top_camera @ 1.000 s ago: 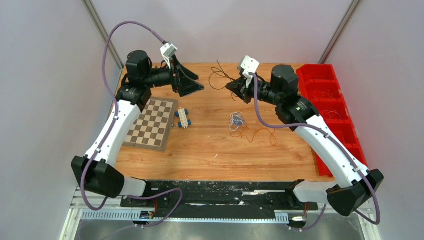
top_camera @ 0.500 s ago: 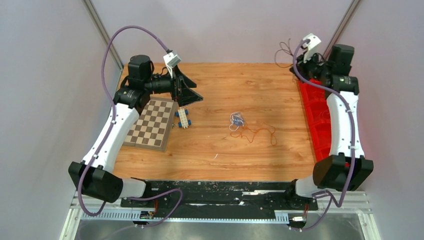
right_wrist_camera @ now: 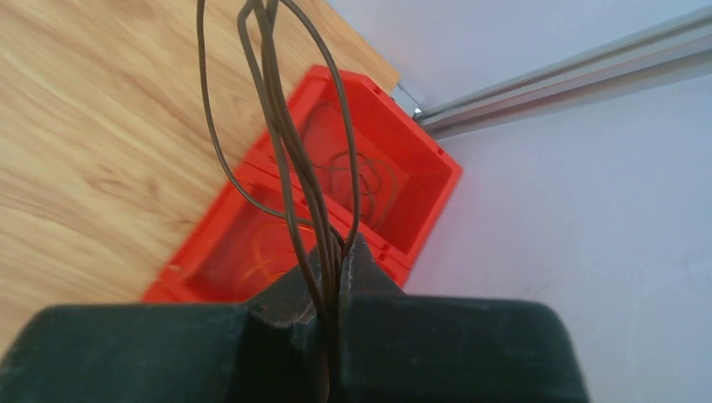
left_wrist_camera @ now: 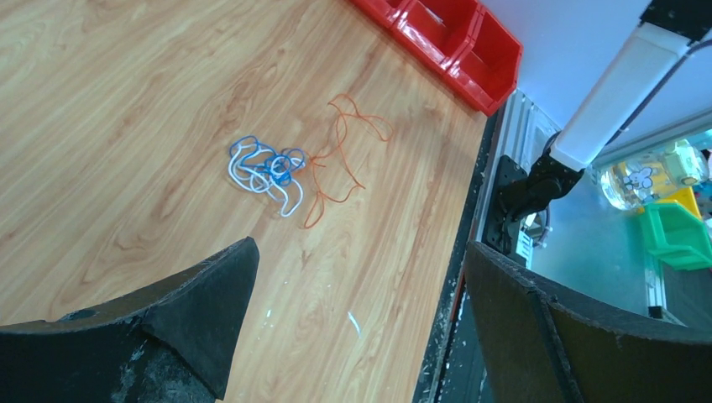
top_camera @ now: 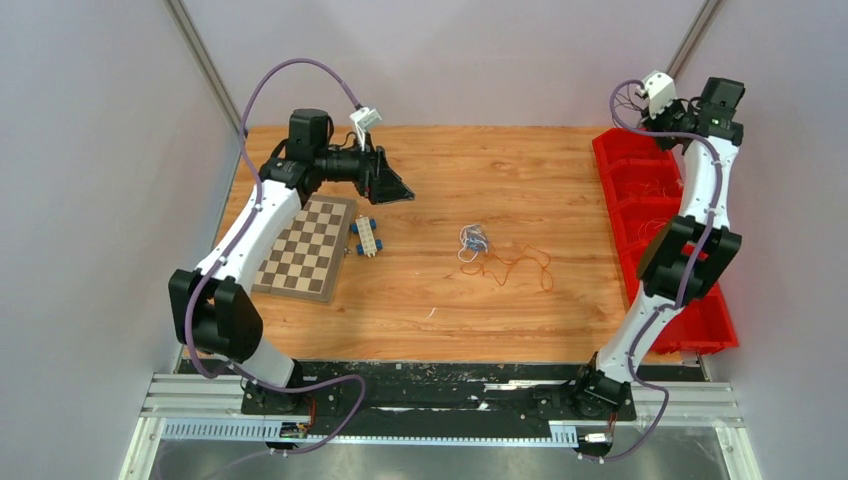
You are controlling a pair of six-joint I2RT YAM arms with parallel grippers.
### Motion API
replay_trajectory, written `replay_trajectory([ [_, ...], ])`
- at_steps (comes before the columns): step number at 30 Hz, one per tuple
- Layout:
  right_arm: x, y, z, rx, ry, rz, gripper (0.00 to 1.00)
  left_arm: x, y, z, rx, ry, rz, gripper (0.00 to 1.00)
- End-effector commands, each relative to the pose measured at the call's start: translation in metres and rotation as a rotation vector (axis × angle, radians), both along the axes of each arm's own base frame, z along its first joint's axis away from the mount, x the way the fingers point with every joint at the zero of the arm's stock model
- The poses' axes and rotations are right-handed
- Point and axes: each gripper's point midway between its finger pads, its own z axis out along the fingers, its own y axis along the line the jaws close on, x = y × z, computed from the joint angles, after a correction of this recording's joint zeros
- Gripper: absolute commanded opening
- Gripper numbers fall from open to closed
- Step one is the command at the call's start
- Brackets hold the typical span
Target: Untangle the cables
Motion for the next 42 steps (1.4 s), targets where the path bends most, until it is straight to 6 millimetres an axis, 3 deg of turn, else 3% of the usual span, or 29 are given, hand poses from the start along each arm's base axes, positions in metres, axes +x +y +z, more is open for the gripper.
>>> replay_trajectory([
  [1,0.040,-0.037,-0.024,-0.260,0.005,0.052,0.00,0.004,-0.004,0.009,-0.021,0.019,-0.015,1.00],
  [6,0.077,-0.070,-0.063,-0.382,0.044,0.011,0.00,0.009,-0.007,-0.008,-0.017,0.093,-0.017,1.00],
  [9,0.081,-0.080,-0.089,-0.451,0.087,0.032,0.00,0.011,-0.008,-0.012,-0.023,0.114,-0.019,1.00],
  [12,0.085,-0.089,-0.103,-0.506,0.090,0.023,0.00,0.015,-0.008,-0.011,-0.025,0.105,-0.015,1.00],
  [17,0.092,-0.103,-0.114,-0.545,0.097,-0.021,0.01,0.021,-0.005,-0.015,-0.023,0.130,-0.004,1.00],
  [24,0.091,-0.104,-0.124,-0.589,0.107,0.015,0.15,0.017,-0.003,-0.014,-0.025,0.124,-0.003,1.00],
  [27,0.095,-0.109,-0.121,-0.614,0.095,0.003,0.30,0.016,-0.003,-0.013,-0.024,0.118,-0.003,1.00],
  [29,0.094,-0.107,-0.116,-0.611,0.087,0.005,0.49,0.015,-0.002,-0.014,-0.018,0.120,0.000,1.00],
  [31,0.091,-0.103,-0.109,-0.605,0.078,0.015,0.60,0.014,-0.001,-0.014,-0.014,0.114,0.001,1.00],
  [36,0.084,-0.096,-0.095,-0.600,0.065,0.026,0.65,0.011,0.000,-0.014,-0.013,0.108,0.005,1.00],
  [42,0.067,-0.074,-0.061,-0.539,0.016,0.078,0.88,0.008,0.001,-0.013,-0.010,0.104,0.009,1.00],
])
